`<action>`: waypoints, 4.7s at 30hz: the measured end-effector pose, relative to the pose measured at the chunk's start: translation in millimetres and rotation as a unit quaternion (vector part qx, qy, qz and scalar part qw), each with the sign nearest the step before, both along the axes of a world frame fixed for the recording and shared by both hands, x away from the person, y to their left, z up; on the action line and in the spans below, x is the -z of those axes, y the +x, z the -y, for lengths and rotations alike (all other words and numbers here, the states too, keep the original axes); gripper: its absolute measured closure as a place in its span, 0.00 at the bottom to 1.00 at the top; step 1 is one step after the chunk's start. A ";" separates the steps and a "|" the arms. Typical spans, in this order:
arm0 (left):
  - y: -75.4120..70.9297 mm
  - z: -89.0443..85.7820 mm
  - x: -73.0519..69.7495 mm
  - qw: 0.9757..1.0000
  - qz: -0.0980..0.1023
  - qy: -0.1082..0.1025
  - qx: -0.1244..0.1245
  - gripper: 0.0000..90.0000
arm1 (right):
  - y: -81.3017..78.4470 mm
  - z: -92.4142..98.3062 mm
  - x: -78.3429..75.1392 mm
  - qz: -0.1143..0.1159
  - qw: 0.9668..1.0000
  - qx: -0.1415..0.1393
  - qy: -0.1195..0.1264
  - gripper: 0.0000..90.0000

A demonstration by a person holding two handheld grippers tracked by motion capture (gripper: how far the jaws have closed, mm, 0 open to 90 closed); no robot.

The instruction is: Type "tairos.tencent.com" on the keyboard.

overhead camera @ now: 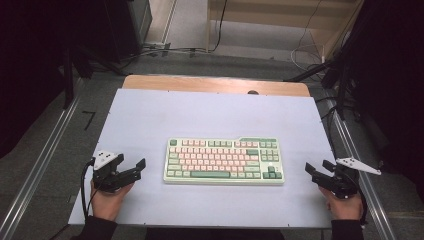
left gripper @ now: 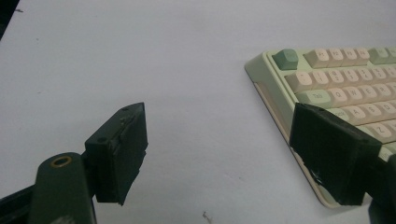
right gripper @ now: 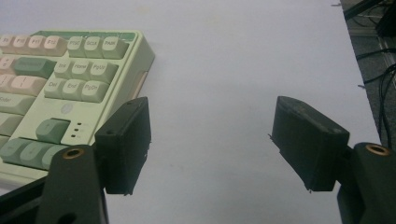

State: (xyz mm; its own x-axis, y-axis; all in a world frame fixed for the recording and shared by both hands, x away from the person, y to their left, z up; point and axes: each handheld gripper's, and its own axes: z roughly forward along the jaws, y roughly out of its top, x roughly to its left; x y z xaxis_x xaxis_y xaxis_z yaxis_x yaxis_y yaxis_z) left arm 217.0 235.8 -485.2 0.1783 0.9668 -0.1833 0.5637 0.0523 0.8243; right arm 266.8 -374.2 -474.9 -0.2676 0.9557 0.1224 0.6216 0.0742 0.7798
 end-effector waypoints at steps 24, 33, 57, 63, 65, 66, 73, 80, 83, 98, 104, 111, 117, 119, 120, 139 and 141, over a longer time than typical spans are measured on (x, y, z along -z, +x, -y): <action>12.6 35.4 -12.6 0.999 0.028 -0.004 0.035 0.22 | 1.2 -47.0 -5.9 0.003 0.998 -0.066 -0.004 0.29; 20.5 54.9 -13.9 0.998 0.032 0.009 0.058 0.22 | 2.1 -59.5 -6.9 0.004 0.997 -0.081 -0.003 0.29; 51.8 111.1 -13.1 0.992 0.023 0.021 0.126 0.26 | 14.1 -115.3 -9.8 0.009 0.991 -0.137 -0.006 0.29; 57.8 119.2 -11.1 0.989 0.029 0.007 0.146 0.38 | 21.1 -119.5 -8.8 0.008 0.991 -0.137 -0.001 0.30; 58.2 120.8 -11.0 0.989 0.029 0.010 0.146 0.45 | 22.8 -121.4 -8.7 0.010 0.990 -0.137 -0.002 0.30; 58.6 121.9 -11.0 0.988 0.032 0.011 0.150 0.48 | 23.6 -122.3 -8.6 0.009 0.991 -0.137 -0.002 0.30; 64.1 140.1 -13.3 0.981 0.025 0.022 0.193 0.86 | 27.5 -126.4 -7.0 0.008 0.990 -0.138 -0.002 0.30; 71.7 157.8 -8.1 0.975 -0.003 0.042 0.218 1.00 | 28.4 -129.3 -6.3 0.007 0.990 -0.142 -0.004 0.30; 72.6 160.1 -7.7 0.974 -0.006 0.044 0.221 1.00 | 28.3 -128.1 -6.6 0.008 0.990 -0.141 -0.001 0.30; 79.2 166.1 -1.5 0.973 -0.025 0.048 0.226 1.00 | 27.6 -128.7 -7.1 0.009 0.990 -0.143 0.000 0.30; 81.2 168.4 1.4 0.972 -0.033 0.049 0.227 1.00 | 27.2 -127.4 -7.8 0.009 0.990 -0.141 0.000 0.30; 81.3 168.9 2.0 0.972 -0.034 0.050 0.226 1.00 | 26.9 -127.5 -8.1 0.009 0.990 -0.142 0.000 0.30; 81.8 168.8 2.6 0.972 -0.036 0.052 0.225 1.00 | 26.7 -128.0 -8.3 0.010 0.990 -0.143 0.000 0.30; 82.5 169.4 4.2 0.972 -0.042 0.052 0.224 1.00 | 26.8 -128.2 -8.0 0.009 0.990 -0.143 -0.001 0.30; 82.5 169.4 4.2 0.972 -0.042 0.052 0.224 1.00 | 26.9 -128.4 -7.9 0.008 0.990 -0.143 -0.001 0.30; 77.4 152.8 -14.0 0.978 -0.011 0.003 0.208 0.62 | 26.2 -127.3 -8.6 0.011 0.990 -0.144 -0.001 0.30; 77.7 149.9 -15.4 0.979 -0.014 0.001 0.205 0.52 | 26.2 -127.1 -8.6 0.010 0.990 -0.143 0.000 0.30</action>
State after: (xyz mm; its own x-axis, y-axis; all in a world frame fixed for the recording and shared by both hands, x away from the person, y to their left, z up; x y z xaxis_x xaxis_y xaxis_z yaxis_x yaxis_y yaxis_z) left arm 294.7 85.9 -469.8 0.5454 0.8160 -0.1916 0.5597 -0.1844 0.8079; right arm 293.0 -247.1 -466.3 -0.5290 0.8409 0.1143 0.5596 0.2444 0.7919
